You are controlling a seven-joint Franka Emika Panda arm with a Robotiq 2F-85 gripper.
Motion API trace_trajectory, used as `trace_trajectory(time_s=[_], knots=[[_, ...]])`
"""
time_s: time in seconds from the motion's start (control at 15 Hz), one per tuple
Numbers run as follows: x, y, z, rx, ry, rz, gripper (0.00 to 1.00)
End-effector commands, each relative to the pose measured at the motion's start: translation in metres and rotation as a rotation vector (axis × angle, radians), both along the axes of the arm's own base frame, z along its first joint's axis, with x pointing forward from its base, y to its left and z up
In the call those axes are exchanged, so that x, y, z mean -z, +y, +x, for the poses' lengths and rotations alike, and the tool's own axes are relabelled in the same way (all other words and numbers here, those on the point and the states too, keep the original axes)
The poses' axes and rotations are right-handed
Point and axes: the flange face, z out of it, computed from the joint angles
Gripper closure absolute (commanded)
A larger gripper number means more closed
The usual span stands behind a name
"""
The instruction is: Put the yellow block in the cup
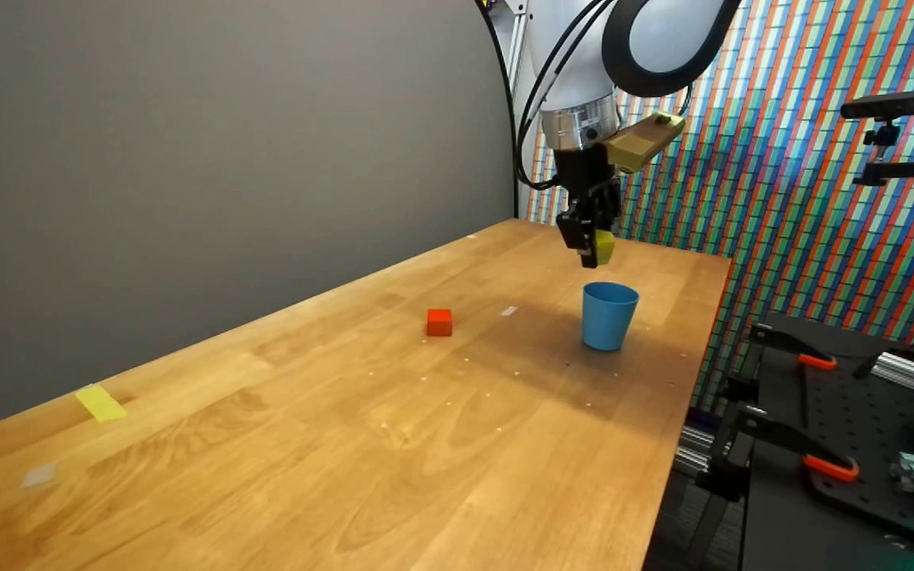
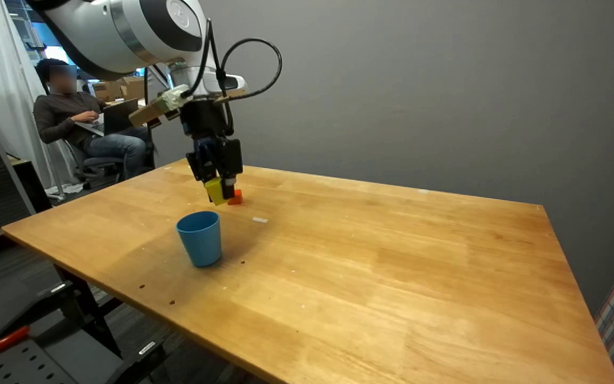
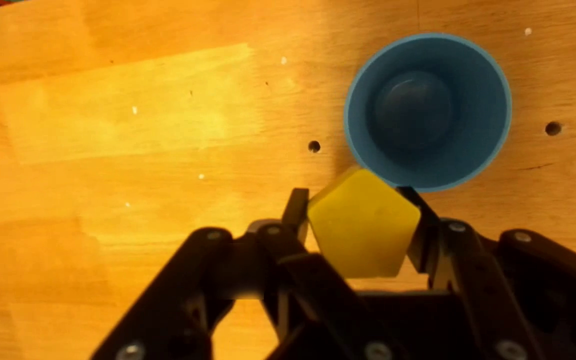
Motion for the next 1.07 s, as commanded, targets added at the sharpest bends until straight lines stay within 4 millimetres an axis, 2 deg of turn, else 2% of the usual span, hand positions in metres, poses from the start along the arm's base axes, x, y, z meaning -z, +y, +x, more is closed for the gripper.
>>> trace_trajectory(time_s=[0.0,0.67,0.73,0.8,0.87,0.93,1.0], knots=[[-0.003,0.000,-0.005,0.042,0.009,-0.004,0.77],[0.013,0.007,-0.011,0.103,0.086,0.067,0.76],[0.013,0.008,-0.011,0.101,0.088,0.073,0.59],[0.014,0.008,-0.011,0.102,0.090,0.074,0.28],[0.014,0.008,-0.011,0.103,0.090,0.077,0.70],[0.013,0.009,-0.011,0.108,0.090,0.086,0.24],[0.011,0.009,-0.011,0.110,0.088,0.090,0.23]])
